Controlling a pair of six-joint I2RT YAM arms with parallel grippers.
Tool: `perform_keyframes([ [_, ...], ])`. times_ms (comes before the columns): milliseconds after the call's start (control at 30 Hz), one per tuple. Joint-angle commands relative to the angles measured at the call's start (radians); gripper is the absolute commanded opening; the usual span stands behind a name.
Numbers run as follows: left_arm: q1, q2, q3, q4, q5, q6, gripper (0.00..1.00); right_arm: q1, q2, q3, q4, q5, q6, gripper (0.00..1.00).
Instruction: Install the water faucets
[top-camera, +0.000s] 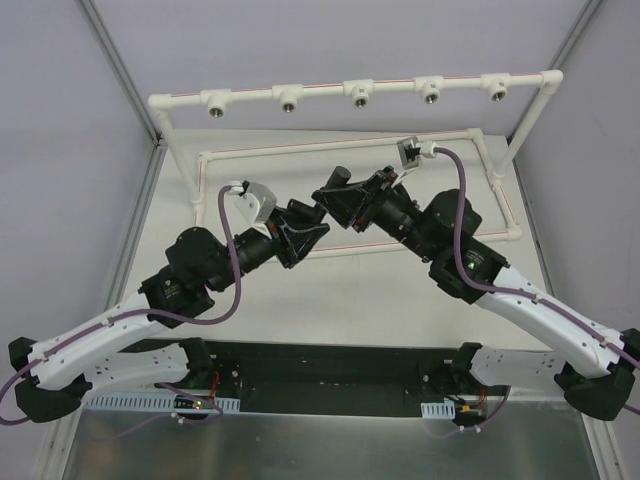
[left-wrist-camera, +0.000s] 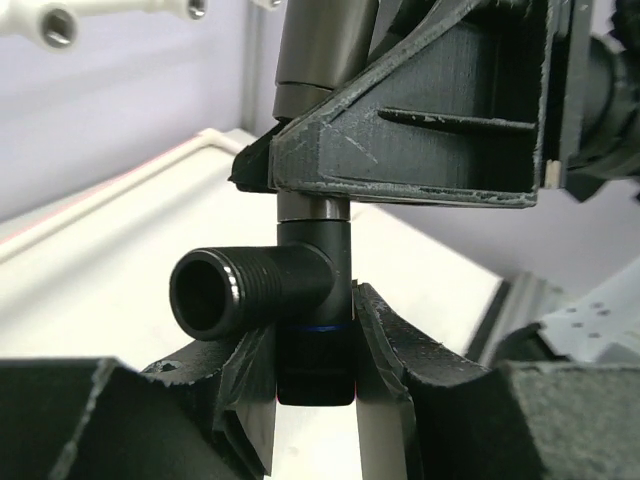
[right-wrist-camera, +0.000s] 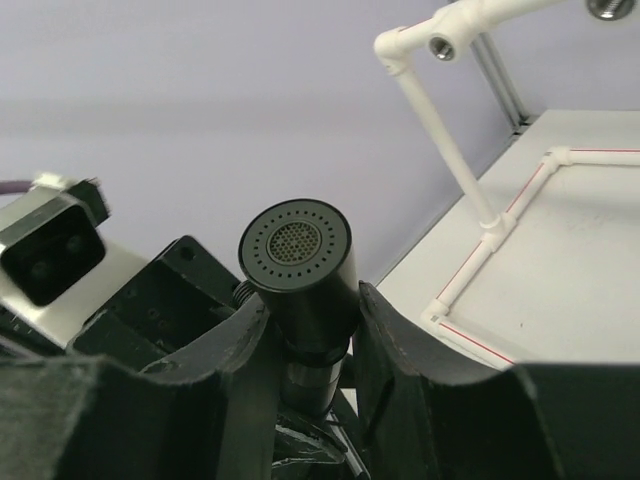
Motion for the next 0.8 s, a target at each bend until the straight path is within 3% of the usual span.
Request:
perform_keyframes([
  [0,0.001,0.028,0.067,-0.003,-0.143,0.293,0.0,0.002,0.02,0.078,-0.027,0.136,0.068,0.0],
  [367,-0.002,0.114,0.113,-0.043,-0.265,0.615,0.0,0.011,0.058,0.131,-0.103,0.321,0.136,0.0],
  [467,-0.008,0.141,0.117,-0.051,-0.331,0.69,0.0,0.011,0.052,0.131,-0.103,0.339,0.145,0.05],
  [600,-0.011,0.137,0.131,-0.075,-0.364,0.603,0.0,0.011,0.031,0.096,-0.045,0.283,0.133,0.42],
  [767,-0.011,0.053,0.102,-0.051,-0.24,0.384,0.0,0.011,-0.023,0.01,0.078,0.203,0.11,0.66],
])
